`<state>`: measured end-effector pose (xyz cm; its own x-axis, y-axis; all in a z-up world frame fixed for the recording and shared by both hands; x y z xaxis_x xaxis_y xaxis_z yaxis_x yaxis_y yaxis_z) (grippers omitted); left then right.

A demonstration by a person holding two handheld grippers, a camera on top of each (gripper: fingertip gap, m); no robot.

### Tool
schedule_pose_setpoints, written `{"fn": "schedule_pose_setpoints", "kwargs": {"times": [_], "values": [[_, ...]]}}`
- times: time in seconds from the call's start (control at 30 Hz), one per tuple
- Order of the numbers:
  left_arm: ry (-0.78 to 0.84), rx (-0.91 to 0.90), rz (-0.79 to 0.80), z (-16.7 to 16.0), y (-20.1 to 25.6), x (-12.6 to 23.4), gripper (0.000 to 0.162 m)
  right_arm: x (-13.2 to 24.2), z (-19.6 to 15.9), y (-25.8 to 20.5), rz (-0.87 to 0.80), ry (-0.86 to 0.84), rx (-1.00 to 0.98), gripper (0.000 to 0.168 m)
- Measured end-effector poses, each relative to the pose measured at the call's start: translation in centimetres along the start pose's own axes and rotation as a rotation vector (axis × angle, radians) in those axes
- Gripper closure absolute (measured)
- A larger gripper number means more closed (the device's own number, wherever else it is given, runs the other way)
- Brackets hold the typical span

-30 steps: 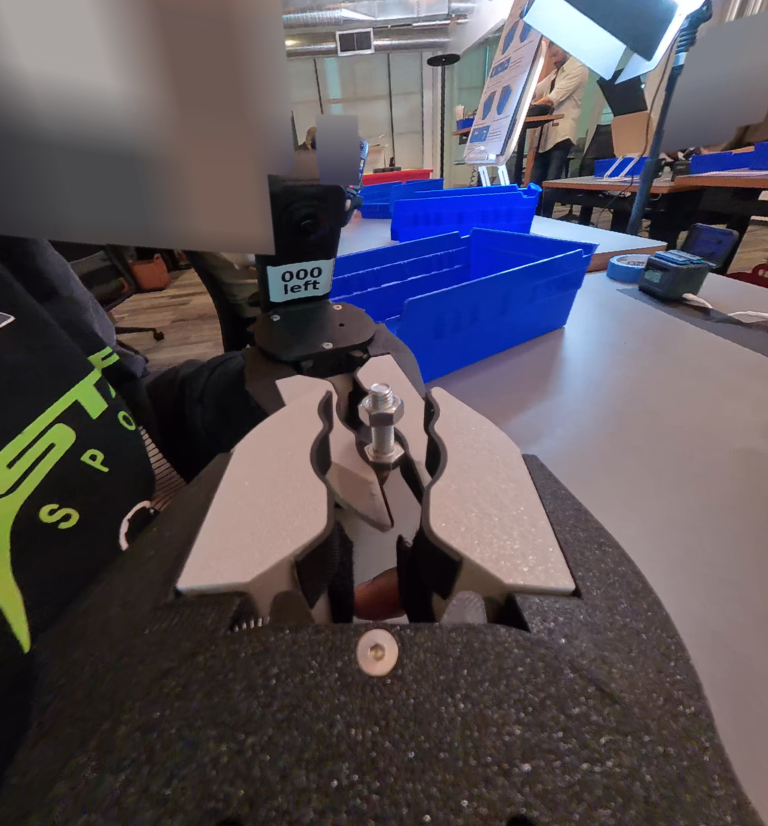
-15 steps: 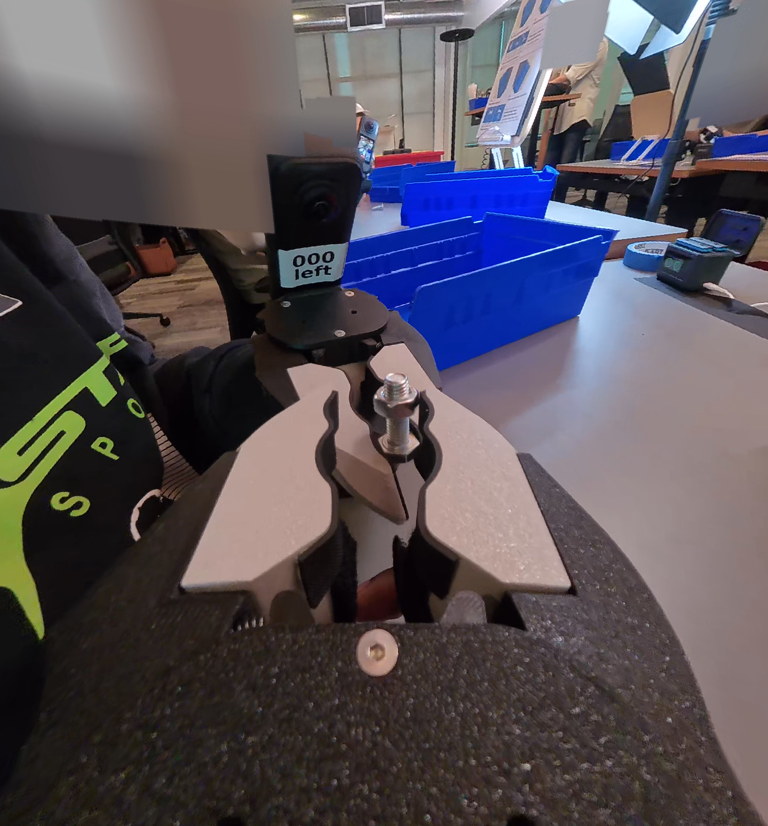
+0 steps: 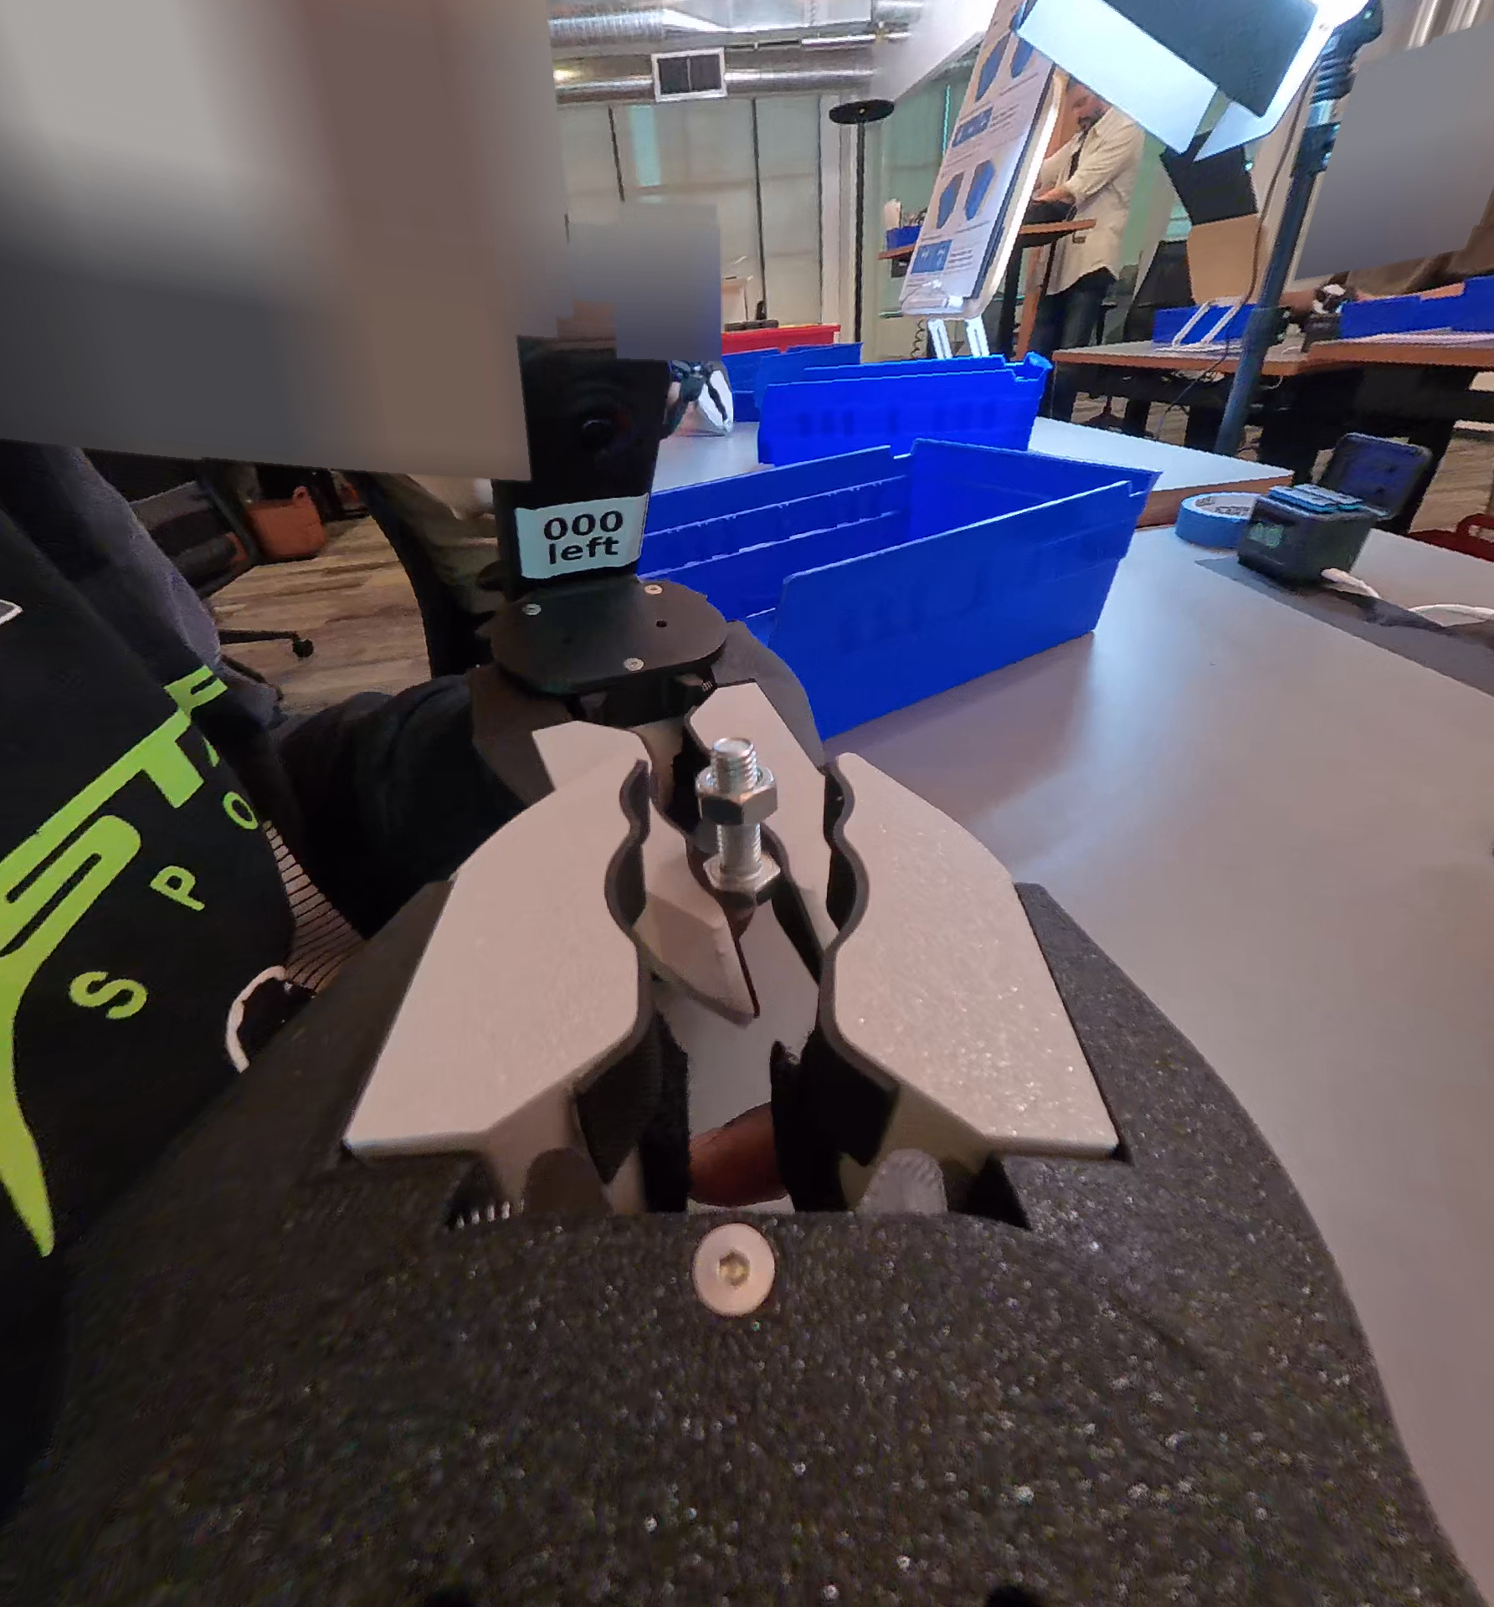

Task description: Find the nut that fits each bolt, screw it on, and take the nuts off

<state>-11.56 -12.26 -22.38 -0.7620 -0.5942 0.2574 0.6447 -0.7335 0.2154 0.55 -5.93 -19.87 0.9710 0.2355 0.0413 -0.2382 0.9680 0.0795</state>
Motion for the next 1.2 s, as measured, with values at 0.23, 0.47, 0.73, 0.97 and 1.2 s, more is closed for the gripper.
{"fn": "schedule_pose_setpoints", "kwargs": {"times": [0.23, 0.47, 0.73, 0.97, 1.2], "values": [[-0.004, 0.001, -0.006, 0.0, 0.0, -0.1, 0.145, -2.0, -0.2, 0.0, 0.059, -0.036, 0.01, 0.13], [0.003, 0.009, 0.004, 0.0, -0.2, -0.1, 0.145, -0.7, -0.3, -0.4, 0.035, -0.029, 0.007, 0.134], [0.004, 0.019, 0.007, 0.0, -0.3, -0.2, 0.145, 1.7, -0.2, -1.2, 0.047, -0.025, -0.001, 0.143], [-0.006, 0.012, 0.004, 0.0, -0.3, -0.3, 0.145, 0.8, -0.2, -0.3, -0.025, -0.012, -0.003, 0.132], [-0.022, 0.006, -0.001, 0.0, -0.3, -0.5, 0.145, -0.4, 0.5, -0.3, 0.0, -0.056, 0.066, 0.142]]}}
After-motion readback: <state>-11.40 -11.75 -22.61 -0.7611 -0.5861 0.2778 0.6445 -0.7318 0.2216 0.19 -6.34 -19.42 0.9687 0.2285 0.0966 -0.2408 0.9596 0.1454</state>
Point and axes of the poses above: each gripper's, where its closed fingertips meet, x back along the fingers, z out of its top, y = z × x across the jaws, the point moved 9 cm from there along x, back along the fingers, and after that the axes turned 9 degrees about x, right-handed, at the moved point
